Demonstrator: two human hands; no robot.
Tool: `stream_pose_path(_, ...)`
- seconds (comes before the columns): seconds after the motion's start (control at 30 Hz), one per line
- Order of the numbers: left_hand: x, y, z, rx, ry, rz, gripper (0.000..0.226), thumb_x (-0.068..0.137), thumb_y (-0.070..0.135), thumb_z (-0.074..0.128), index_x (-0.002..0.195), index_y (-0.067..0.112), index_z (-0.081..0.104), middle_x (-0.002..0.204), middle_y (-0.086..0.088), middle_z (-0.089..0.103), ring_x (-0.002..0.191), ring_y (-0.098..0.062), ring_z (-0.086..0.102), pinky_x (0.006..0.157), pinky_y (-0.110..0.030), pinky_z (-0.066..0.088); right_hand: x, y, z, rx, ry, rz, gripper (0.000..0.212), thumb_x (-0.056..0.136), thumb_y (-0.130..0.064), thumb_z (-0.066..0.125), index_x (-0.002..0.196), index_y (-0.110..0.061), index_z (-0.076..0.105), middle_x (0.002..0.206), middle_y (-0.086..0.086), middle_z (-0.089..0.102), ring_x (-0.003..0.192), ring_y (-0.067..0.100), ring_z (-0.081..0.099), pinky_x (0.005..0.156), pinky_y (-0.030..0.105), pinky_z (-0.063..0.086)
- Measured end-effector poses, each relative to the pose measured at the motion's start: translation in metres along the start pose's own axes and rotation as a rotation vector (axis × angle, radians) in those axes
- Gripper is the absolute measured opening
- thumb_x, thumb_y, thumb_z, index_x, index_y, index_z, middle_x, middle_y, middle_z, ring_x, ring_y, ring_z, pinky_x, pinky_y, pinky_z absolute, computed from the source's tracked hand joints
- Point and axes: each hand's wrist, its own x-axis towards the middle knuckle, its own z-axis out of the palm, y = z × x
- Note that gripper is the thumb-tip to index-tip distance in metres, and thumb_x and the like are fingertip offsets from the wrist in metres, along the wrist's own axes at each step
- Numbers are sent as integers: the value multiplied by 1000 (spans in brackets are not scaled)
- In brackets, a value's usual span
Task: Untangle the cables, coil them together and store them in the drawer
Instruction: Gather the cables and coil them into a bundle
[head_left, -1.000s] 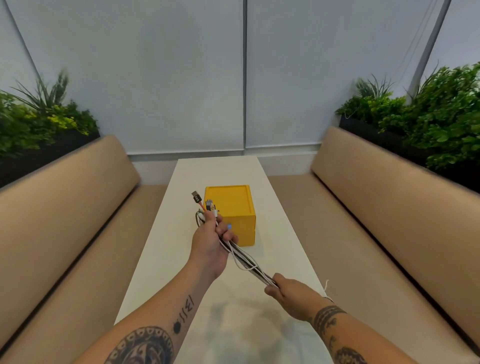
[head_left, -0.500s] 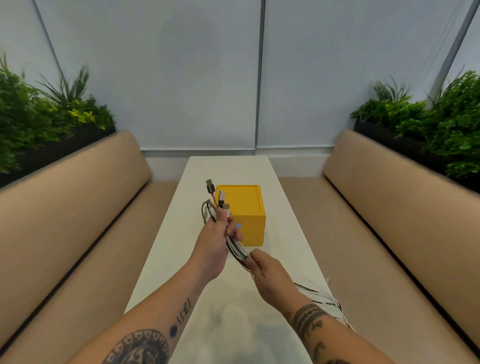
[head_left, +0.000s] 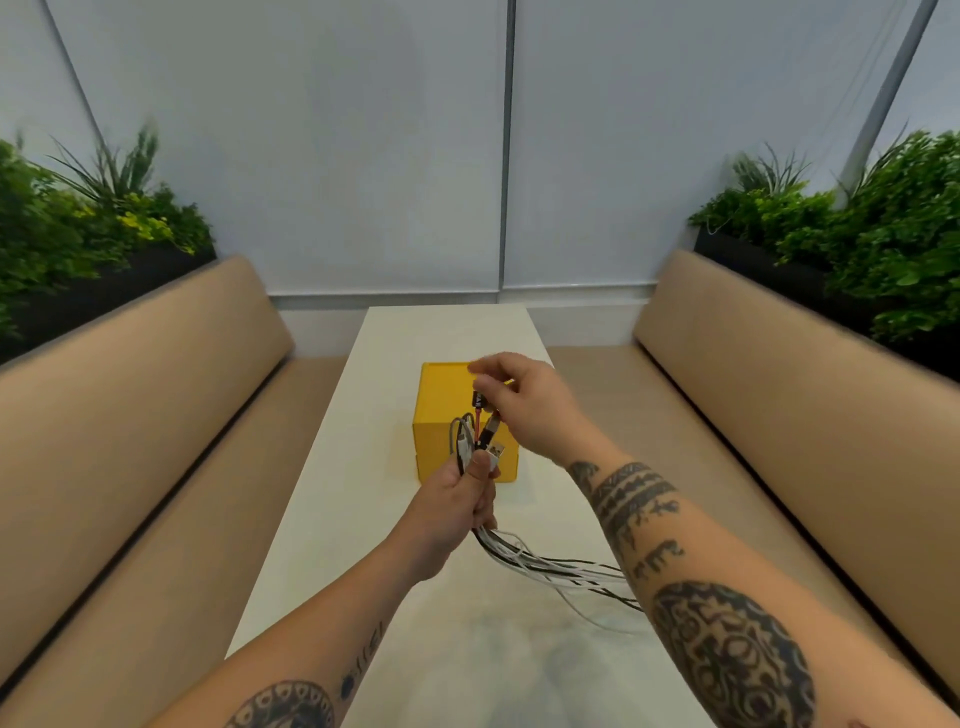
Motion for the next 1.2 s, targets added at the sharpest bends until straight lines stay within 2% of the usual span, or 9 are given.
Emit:
stream_pose_path(0.07, -1, 4, 1, 6, -21, 3, 44, 92, 51, 43, 97, 8, 51, 60, 4, 34, 54, -15, 32, 67, -38, 46, 3, -1, -4, -42, 1, 11, 13, 97, -23, 60, 103, -30, 70, 94, -11, 71, 79, 5, 70, 81, 35, 60)
stream_pose_path(0.23, -3, 12, 2, -19, -29, 22, 45, 93, 49, 44, 100, 6, 52, 59, 4, 36, 52, -14, 36, 70, -37, 52, -5, 7, -5, -52, -92, 42, 9, 92, -24, 67, 91, -32, 71, 91, -10, 74, 86, 6, 70, 86, 38, 59)
stream_pose_path(0.4, -6, 10, 1, 23, -35, 19, 41, 94, 49, 44, 97, 8, 51, 60, 6, 35, 55, -14, 34, 67, -33, 48, -13, 12, -13, 72, -182, 57, 13, 95, -25, 64, 102, -31, 73, 99, -11, 74, 91, 3, 67, 82, 25, 54)
stream_pose_path(0.53, -6, 9, 1, -21, -76, 4, 42, 93, 52, 46, 95, 11, 50, 64, 4, 27, 59, -15, 24, 59, -27, 33, -11, 27, -15, 253, -33, 268, 20, 101, -32, 52, 109, -24, 69, 104, -4, 70, 96, 19, 64, 77, 33, 51)
stream_pose_path(0.63, -6, 9, 4, 58, -119, 10, 48, 92, 55, 47, 100, 8, 52, 63, 5, 31, 56, -13, 29, 58, -26, 33, -14, 33, -20, 270, -148, 380, 31, 95, -47, 59, 99, -19, 72, 90, -3, 69, 83, 16, 61, 74, 34, 47)
stream_pose_path(0.8, -7, 12, 5, 300, -126, 21, 48, 89, 60, 44, 94, 15, 57, 60, 4, 46, 66, -15, 48, 70, -27, 42, -14, 28, -30, 226, -265, 283, 24, 85, -47, 73, 94, -25, 72, 89, -4, 73, 76, 9, 62, 75, 33, 47)
stream_pose_path(0.9, -7, 13, 3, 354, -140, 21, 43, 89, 59, 45, 88, 17, 56, 60, 7, 49, 57, -9, 47, 64, -23, 44, -13, 24, -29, 153, -280, 232, 19, 85, -39, 76, 94, -22, 75, 85, -3, 74, 72, 8, 63, 71, 32, 50)
stream_pose_path(1.0, -8, 17, 5, 358, -157, 56, 33, 92, 51, 45, 79, 21, 52, 62, 5, 48, 53, -4, 44, 57, -14, 42, -13, 20, -27, 157, -266, 247, 24, 85, -44, 75, 92, -21, 75, 80, -4, 72, 69, 10, 62, 69, 32, 50)
stream_pose_path(1.2, -5, 15, 8, 394, -153, 85, 27, 101, 38, 47, 93, 18, 62, 70, 3, 49, 55, -3, 47, 56, -13, 42, -12, 14, -28, 74, -237, 250, 19, 80, -37, 82, 75, -20, 73, 64, -8, 68, 65, 12, 61, 65, 31, 49)
